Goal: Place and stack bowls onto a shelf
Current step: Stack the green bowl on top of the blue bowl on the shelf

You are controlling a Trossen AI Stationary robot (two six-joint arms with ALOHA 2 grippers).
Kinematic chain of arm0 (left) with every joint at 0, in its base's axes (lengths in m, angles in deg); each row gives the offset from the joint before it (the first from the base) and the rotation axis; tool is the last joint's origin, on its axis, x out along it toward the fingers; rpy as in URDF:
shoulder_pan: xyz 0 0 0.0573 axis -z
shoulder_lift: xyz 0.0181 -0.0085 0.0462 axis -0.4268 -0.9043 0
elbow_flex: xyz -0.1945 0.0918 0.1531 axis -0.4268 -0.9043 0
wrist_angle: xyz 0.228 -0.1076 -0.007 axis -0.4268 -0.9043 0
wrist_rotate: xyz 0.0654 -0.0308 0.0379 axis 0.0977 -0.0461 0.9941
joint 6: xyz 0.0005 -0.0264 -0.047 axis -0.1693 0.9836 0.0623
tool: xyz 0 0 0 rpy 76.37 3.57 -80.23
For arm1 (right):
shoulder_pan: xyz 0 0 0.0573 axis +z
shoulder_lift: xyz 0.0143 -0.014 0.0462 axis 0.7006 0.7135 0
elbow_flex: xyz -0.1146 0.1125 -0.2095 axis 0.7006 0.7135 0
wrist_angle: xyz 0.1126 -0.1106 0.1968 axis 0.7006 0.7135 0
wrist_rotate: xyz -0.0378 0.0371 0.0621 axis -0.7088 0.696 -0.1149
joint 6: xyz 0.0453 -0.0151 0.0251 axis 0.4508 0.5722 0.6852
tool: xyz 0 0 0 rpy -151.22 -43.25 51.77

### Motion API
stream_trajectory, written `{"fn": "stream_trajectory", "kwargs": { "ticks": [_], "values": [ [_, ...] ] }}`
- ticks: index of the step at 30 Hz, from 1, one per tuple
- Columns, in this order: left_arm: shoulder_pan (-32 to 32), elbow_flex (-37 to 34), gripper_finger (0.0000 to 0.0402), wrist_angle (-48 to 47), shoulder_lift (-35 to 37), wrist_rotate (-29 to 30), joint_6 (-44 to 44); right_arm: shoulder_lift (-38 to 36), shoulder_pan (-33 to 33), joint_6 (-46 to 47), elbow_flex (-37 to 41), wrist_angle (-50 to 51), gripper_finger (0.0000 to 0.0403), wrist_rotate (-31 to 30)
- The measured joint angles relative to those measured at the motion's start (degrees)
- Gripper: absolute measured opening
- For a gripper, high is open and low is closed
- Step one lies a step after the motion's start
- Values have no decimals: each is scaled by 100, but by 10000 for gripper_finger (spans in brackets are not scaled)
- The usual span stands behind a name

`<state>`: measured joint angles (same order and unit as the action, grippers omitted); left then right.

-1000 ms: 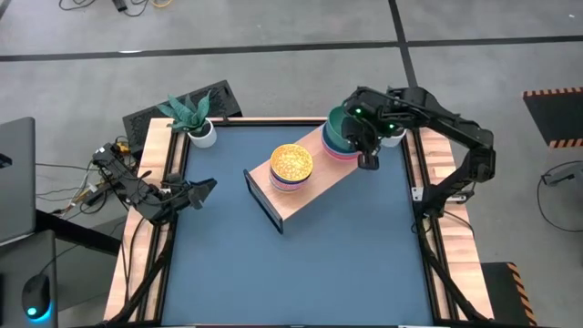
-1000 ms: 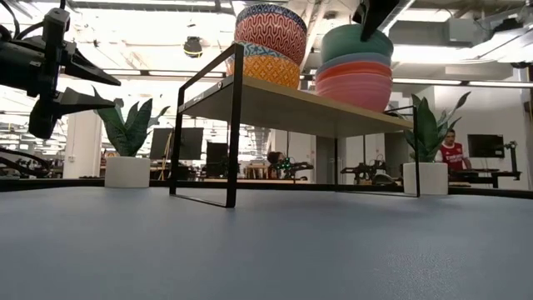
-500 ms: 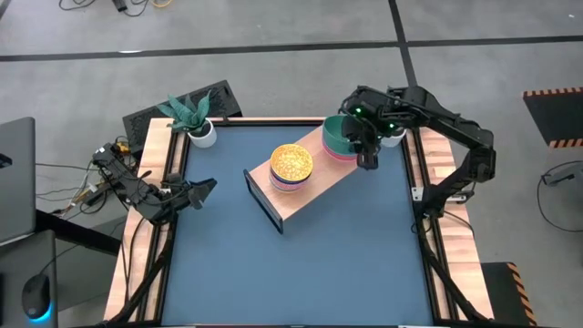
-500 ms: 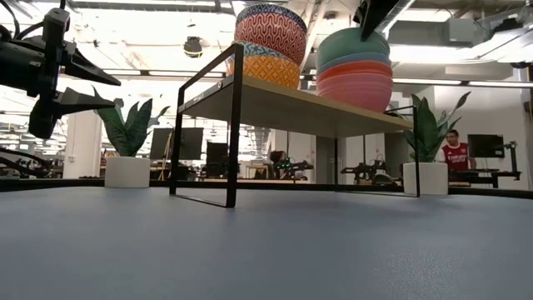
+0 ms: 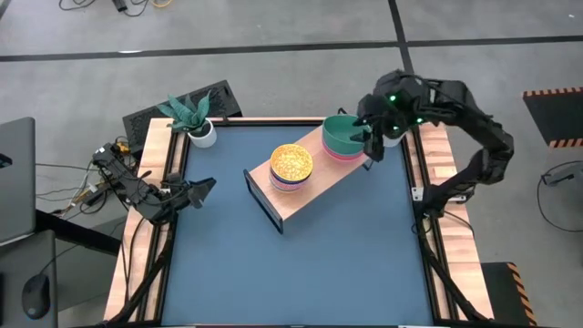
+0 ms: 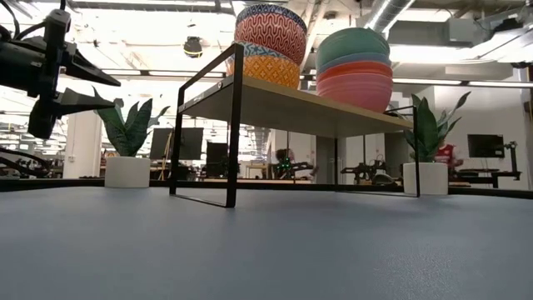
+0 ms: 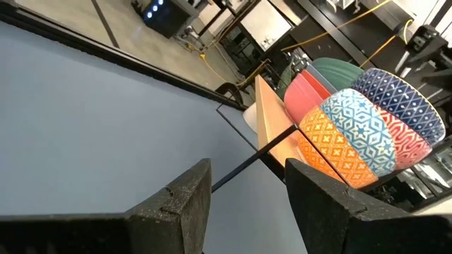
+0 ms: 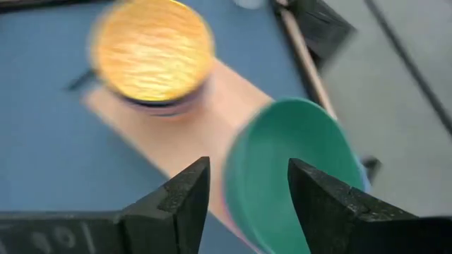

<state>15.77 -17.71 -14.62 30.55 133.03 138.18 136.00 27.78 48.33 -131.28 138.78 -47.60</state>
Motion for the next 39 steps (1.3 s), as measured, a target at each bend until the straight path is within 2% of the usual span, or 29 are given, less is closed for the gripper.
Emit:
{"fn": "stream_trajectory", "kwargs": {
  "ticks": [6, 13, 18, 21, 25, 31, 39],
  "values": [
    [0, 1, 165, -7, 0, 39, 9, 19, 601, 755, 691, -16, 162, -2327],
    [0, 0, 165, -13, 0, 53, -30, 21, 1389, 860, 1677, -374, 68, -3510],
    [0, 2, 165, -24, 0, 109, -50, 23, 1395, 850, 2179, -549, 36, -3596],
    [0, 1, 165, -28, 0, 134, -48, 25, 1393, 848, 2221, -542, 27, -3532],
    [0, 0, 165, -28, 0, 136, -27, -83, 1406, 830, 2221, -756, 27, -3533],
    [0, 0, 165, -35, 0, 186, -141, -287, 1354, 793, 2215, -1583, 36, -3630],
    [0, 0, 165, -41, 1, 203, -247, 252, 1326, 422, 2216, -1941, 26, -3631]
  ]
}}
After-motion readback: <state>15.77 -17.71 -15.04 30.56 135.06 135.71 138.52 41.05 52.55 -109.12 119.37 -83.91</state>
